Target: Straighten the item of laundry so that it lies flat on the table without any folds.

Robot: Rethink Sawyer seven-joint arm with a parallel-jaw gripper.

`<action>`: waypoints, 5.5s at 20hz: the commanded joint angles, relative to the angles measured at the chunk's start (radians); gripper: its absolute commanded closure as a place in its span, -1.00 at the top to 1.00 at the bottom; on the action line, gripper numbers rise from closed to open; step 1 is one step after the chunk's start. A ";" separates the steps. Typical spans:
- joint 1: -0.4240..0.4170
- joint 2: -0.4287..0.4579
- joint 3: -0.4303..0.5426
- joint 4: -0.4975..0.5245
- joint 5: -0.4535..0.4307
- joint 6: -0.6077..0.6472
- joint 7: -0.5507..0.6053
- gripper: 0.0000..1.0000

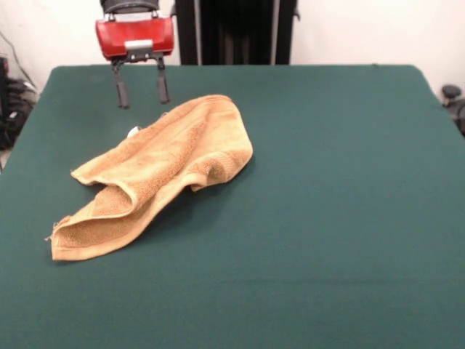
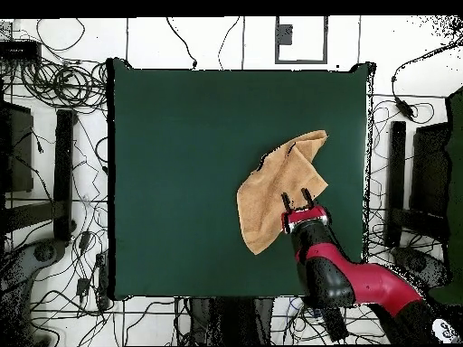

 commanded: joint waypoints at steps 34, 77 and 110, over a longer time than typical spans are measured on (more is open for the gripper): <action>0.340 0.455 -0.135 -0.638 0.031 0.287 0.129 1.00; 0.337 0.305 -0.152 -0.550 0.164 0.542 0.062 -1.00; 0.372 0.314 -0.220 -0.562 0.121 0.401 0.158 -1.00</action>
